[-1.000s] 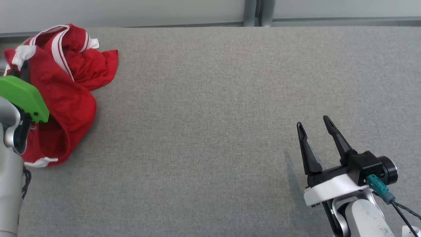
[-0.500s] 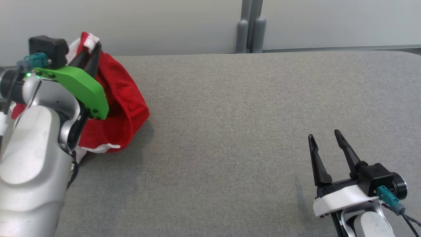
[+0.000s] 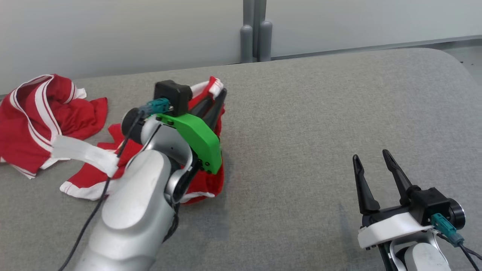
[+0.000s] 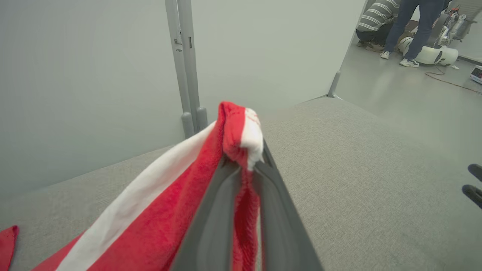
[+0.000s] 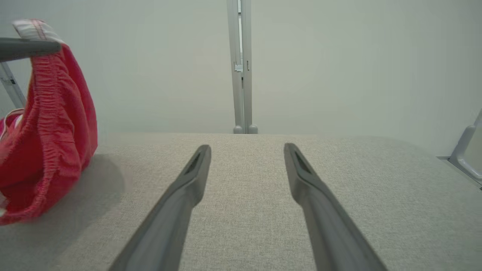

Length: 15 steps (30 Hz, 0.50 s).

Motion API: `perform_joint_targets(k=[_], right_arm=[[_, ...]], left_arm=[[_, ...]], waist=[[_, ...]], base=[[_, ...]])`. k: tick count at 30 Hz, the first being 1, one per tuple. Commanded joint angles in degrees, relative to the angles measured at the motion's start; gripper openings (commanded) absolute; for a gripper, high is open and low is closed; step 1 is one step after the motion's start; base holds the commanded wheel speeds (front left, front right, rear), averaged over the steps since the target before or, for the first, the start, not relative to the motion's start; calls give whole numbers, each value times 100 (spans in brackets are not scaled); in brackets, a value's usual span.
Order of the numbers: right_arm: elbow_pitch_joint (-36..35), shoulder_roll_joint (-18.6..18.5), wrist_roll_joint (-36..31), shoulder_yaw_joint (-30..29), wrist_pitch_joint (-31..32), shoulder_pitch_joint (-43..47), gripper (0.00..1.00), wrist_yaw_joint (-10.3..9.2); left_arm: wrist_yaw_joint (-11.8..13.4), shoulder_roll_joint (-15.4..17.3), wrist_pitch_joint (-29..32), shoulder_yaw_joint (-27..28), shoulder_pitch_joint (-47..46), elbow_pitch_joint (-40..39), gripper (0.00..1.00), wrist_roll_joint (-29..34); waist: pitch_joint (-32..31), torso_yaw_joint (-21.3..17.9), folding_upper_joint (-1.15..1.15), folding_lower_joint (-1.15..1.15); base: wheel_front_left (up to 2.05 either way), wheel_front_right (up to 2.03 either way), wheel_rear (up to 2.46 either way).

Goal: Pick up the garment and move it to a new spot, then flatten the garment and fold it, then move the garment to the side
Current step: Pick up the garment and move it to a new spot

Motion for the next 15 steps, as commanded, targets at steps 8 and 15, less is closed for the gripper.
perform_joint_targets(k=[8, 15], right_arm=[[36, -23, 106, 150, -23, -204, 100, 0], [85, -19, 157, 251, -23, -276, 100, 0]], left_arm=[[-17, -366, -244, -759, -190, 1033, 0, -187], [-4, -397, -594, -1159, -528, 1697, 0, -560]], waist=[[281, -888, 28, 0], [434, -1369, 28, 0]], base=[[0, 0, 0], [0, 0, 0]])
